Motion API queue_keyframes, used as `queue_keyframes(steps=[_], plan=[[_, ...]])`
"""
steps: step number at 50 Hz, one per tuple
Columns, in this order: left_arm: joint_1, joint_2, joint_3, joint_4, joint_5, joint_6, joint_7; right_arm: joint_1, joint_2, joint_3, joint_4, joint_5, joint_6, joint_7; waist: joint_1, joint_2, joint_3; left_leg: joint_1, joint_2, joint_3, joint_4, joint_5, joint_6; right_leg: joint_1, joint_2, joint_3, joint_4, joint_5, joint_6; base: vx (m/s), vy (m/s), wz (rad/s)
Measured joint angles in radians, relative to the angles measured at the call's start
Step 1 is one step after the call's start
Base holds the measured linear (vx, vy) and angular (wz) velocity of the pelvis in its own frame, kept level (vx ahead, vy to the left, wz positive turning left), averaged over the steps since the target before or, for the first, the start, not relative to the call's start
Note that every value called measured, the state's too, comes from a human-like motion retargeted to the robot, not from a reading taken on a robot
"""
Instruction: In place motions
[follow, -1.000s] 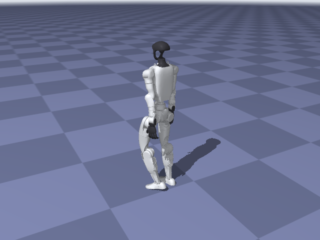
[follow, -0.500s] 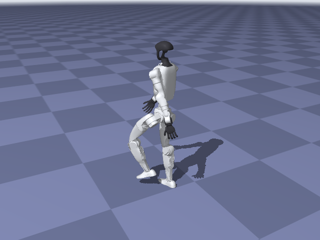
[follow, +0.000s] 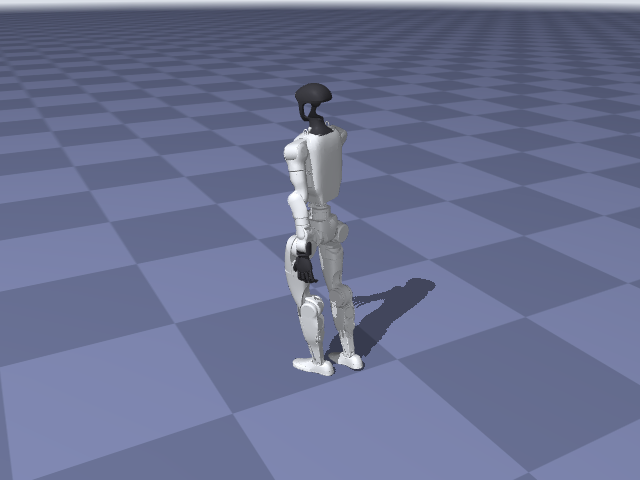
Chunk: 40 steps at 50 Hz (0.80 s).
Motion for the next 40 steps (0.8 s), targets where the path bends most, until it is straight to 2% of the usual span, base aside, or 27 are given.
queue_keyframes(steps=[5, 8, 10, 13, 15, 16, 17, 20, 25, 28, 31, 36, 40], plan=[[-0.044, -0.017, 0.009, 0.051, -0.019, 0.019, 0.054, 0.11, -0.021, 0.01, 0.024, -0.009, -0.003, 0.0, -0.02, 0.007, -0.019, 0.023, -0.013, 0.008, -0.051, 0.012, 0.022, -0.026, -0.016, -0.007, 0.075, -0.008, 0.068, 0.14, 0.16, -0.08], [-0.083, -0.044, 0.019, 0.054, -0.1, 0.001, 0.069, 0.185, -0.04, 0.002, 0.063, -0.034, 0.019, -0.015, -0.028, 0.018, -0.014, 0.023, -0.003, -0.01, -0.041, 0.006, 0.036, -0.066, -0.026, -0.005, 0.186, 0.009, 0.116, 0.13, 0.17, -0.04], [-0.114, -0.054, 0.008, 0.052, -0.165, -0.01, 0.062, 0.24, -0.053, -0.008, 0.087, -0.048, 0.035, -0.032, -0.026, 0.023, 0.007, 0.039, 0.007, 0.0, -0.036, 0.001, 0.042, -0.085, -0.027, -0.01, 0.275, 0.057, 0.135, 0.11, 0.13, -0.28], [-0.198, -0.054, -0.03, 0.061, -0.222, -0.008, 0.043, 0.317, -0.067, -0.055, 0.109, -0.07, 0.063, -0.048, 0.011, 0.043, 0.049, 0.059, 0.039, 0.043, -0.031, -0.006, 0.047, -0.145, -0.027, 0.035, 0.458, 0.215, 0.196, -0.02, 0.14, -0.62], [-0.258, -0.05, -0.056, 0.057, -0.231, 0.013, 0.032, 0.379, -0.076, -0.074, 0.109, -0.077, 0.095, -0.045, -0.01, 0.069, 0.064, 0.062, 0.069, 0.034, -0.03, -0.001, 0.048, -0.232, -0.002, 0.067, 0.615, 0.319, 0.2, -0.05, 0.11, -0.13], [-0.293, -0.047, -0.063, 0.051, -0.23, 0.027, 0.02, 0.409, -0.082, -0.079, 0.109, -0.085, 0.119, -0.04, -0.019, 0.08, 0.066, 0.06, 0.084, 0.039, -0.033, 0.002, 0.047, -0.289, 0.017, 0.077, 0.706, 0.327, 0.201, -0.03, 0.13, -0.08], [-0.33, -0.044, -0.067, 0.044, -0.23, 0.041, 0.007, 0.437, -0.088, -0.085, 0.109, -0.097, 0.145, -0.035, -0.031, 0.088, 0.067, 0.056, 0.094, 0.044, -0.037, 0.006, 0.047, -0.347, 0.018, 0.067, 0.801, 0.326, 0.196, -0.04, 0.12, -0.18], [-0.45, -0.037, -0.063, 0.011, -0.245, 0.07, -0.031, 0.513, -0.11, -0.104, 0.109, -0.144, 0.223, -0.009, -0.082, 0.092, 0.074, 0.044, 0.096, 0.045, -0.042, 0.012, 0.054, -0.522, -0.069, -0.049, 1.085, 0.275, 0.151, -0.05, 0.09, 0.1], [-0.628, -0.029, -0.072, -0.059, -0.281, 0.054, -0.035, 0.62, -0.129, -0.14, 0.109, -0.148, 0.29, 0.026, -0.151, 0.106, 0.09, 0.021, 0.116, 0.008, -0.031, 0.021, 0.06, -0.757, -0.053, -0.084, 1.328, 0.226, 0.175, -0.01, 0.02, 0.27], [-0.684, -0.023, -0.076, -0.096, -0.269, 0.035, -0.042, 0.651, -0.141, -0.142, 0.109, -0.12, 0.309, 0.013, -0.18, 0.109, 0.091, 0.021, 0.115, -0.002, -0.027, 0.018, 0.066, -0.82, -0.061, -0.104, 1.348, 0.217, 0.153, 0.0, 0.0, 0.0], [-0.701, -0.009, -0.081, -0.118, -0.255, 0.019, -0.039, 0.64, -0.148, -0.136, 0.109, -0.119, 0.316, 0.002, -0.205, 0.106, 0.095, 0.033, 0.112, 0.003, -0.027, 0.012, 0.069, -0.806, -0.071, -0.108, 1.285, 0.221, 0.128, 0.04, 0.02, -0.07], [-0.651, 0.0, -0.101, -0.122, -0.249, -0.002, -0.045, 0.576, -0.131, -0.137, 0.109, -0.125, 0.273, 0.008, -0.219, 0.104, 0.086, 0.059, 0.112, 0.026, -0.032, 0.0, 0.066, -0.642, -0.039, -0.079, 1.028, 0.271, 0.122, 0.09, 0.0, -0.19], [-0.577, 0.0, -0.12, -0.104, -0.19, -0.022, -0.041, 0.509, -0.099, -0.182, 0.109, -0.09, 0.221, 0.031, -0.206, 0.087, 0.058, 0.068, 0.093, 0.046, -0.037, -0.009, 0.064, -0.463, -0.013, -0.015, 0.756, 0.332, 0.148, 0.11, -0.04, -0.18]])
